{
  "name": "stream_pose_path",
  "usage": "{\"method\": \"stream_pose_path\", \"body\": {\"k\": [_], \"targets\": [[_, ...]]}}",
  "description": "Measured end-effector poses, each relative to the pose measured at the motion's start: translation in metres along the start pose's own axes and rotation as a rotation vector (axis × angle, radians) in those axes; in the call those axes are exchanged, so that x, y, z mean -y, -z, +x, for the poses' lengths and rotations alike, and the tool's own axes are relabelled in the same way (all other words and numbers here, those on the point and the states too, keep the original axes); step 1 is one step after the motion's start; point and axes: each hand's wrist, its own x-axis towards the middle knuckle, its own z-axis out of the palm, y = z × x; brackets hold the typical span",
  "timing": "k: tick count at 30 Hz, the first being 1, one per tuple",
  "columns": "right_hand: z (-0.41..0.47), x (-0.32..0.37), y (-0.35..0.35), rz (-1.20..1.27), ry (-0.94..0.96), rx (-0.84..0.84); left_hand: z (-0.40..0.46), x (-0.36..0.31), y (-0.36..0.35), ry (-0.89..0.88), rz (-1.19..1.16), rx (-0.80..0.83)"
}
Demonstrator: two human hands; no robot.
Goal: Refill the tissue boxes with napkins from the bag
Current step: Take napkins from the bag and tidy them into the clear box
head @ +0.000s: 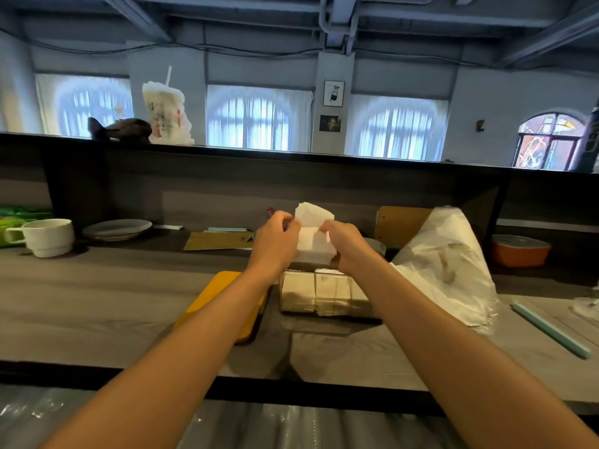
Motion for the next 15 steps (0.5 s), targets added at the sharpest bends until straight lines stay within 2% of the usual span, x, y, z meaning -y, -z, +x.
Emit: {"method": "stream_pose_path", "body": {"k": [2,4,8,15], "targets": [[0.015,-0.003,-0.003,-0.11,-0.025,-0.029,0.005,0.01,0.006,0.048,-0.03,-0.006],[0.026,-0.007,-0.007,-0.252,-0.085,-0.01,0.007,0.022,0.005,0.174,-0.092,0.032],[0.031,-0.012,-0.02,-0.484,-0.176,0.126,0.007,0.043,-0.004,0.393,-0.303,0.13],[0.023,-0.015,-0.03,-0.635,-0.192,0.226,0.005,0.053,-0.006,0.444,-0.373,0.15]]}}
